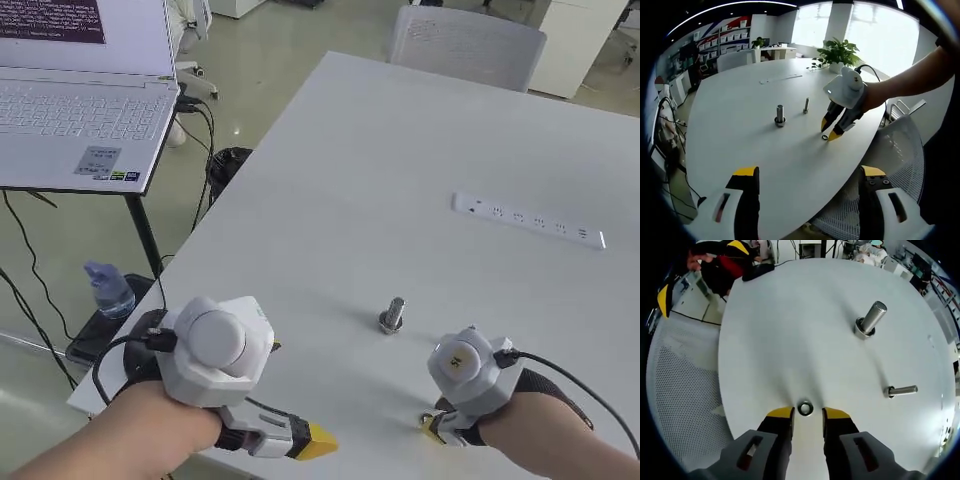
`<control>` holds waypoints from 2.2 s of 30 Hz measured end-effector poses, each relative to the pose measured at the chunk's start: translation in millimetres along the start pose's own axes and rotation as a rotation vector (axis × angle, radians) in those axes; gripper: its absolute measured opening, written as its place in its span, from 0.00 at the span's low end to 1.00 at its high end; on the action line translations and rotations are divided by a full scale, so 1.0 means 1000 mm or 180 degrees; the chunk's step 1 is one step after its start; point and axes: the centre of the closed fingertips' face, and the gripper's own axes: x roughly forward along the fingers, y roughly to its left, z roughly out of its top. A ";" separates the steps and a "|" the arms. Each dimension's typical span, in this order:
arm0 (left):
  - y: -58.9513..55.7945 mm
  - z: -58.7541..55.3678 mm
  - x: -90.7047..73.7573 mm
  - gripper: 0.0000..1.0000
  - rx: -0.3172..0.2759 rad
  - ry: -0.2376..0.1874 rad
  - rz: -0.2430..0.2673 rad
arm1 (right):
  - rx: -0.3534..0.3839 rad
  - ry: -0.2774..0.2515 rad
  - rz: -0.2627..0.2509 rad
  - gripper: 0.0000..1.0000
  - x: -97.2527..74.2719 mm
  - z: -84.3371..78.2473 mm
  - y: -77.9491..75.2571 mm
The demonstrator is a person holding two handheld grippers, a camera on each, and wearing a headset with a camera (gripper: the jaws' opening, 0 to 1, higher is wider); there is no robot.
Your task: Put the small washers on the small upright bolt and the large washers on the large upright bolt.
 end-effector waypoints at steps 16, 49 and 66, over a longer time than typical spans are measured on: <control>0.000 -0.004 0.000 0.80 -0.0043 0.0006 0.0007 | 0.0005 -0.0049 -0.0023 0.15 0.000 0.002 0.002; 0.001 -0.002 0.001 0.78 -0.0018 0.0040 0.0028 | 0.0146 0.0075 0.0121 0.11 0.000 0.001 -0.004; 0.002 0.007 0.005 0.82 0.0023 -0.0027 0.0038 | 0.0255 0.0094 0.0092 0.11 -0.020 -0.010 -0.019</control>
